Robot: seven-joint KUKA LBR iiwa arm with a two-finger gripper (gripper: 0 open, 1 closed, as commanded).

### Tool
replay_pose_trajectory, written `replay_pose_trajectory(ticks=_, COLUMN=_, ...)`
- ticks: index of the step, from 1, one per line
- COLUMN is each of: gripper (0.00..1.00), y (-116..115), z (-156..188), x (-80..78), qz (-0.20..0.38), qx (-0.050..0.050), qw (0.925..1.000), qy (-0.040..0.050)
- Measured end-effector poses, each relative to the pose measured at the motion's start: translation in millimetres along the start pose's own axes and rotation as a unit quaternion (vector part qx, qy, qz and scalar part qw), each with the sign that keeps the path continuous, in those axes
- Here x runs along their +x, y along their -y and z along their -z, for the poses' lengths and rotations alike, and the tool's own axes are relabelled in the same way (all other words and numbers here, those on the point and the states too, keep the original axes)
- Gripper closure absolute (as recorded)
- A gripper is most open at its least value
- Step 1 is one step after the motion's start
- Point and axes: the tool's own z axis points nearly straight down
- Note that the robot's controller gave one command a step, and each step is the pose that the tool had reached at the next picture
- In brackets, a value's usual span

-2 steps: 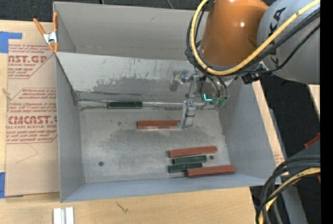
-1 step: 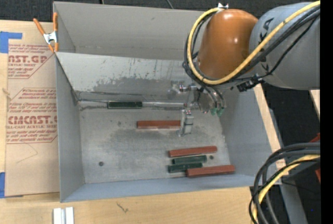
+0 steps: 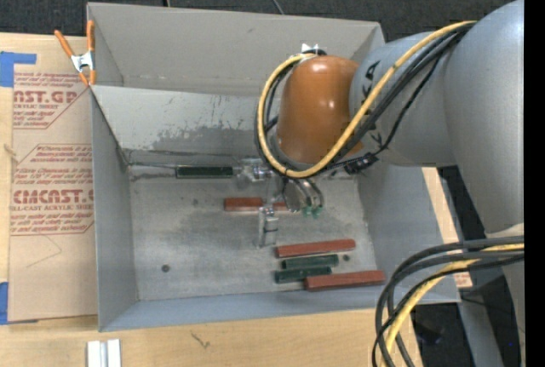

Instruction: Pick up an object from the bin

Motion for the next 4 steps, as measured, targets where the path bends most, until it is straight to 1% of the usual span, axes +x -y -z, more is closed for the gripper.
replay_pose_trajectory(ticks=1, gripper=1.00, y=12.0, z=-39.7, x=-30.6, qz=-0.122, qx=0.000, qw=0.9925, qy=-0.0011)
replay_pose_trajectory(ticks=2, gripper=0.00, y=11.7, z=-39.8, x=-30.3, qz=-0.122, qx=0.000, qw=0.9925, qy=-0.0016)
replay_pose_trajectory(ticks=3, gripper=1.00, y=11.7, z=-39.6, x=-30.7, qz=-0.122, qx=-0.001, qw=0.9925, qy=-0.0009)
replay_pose_trajectory(ticks=4, gripper=1.00, y=11.7, z=-39.6, x=-30.7, qz=-0.122, qx=-0.001, qw=0.9925, qy=-0.0010)
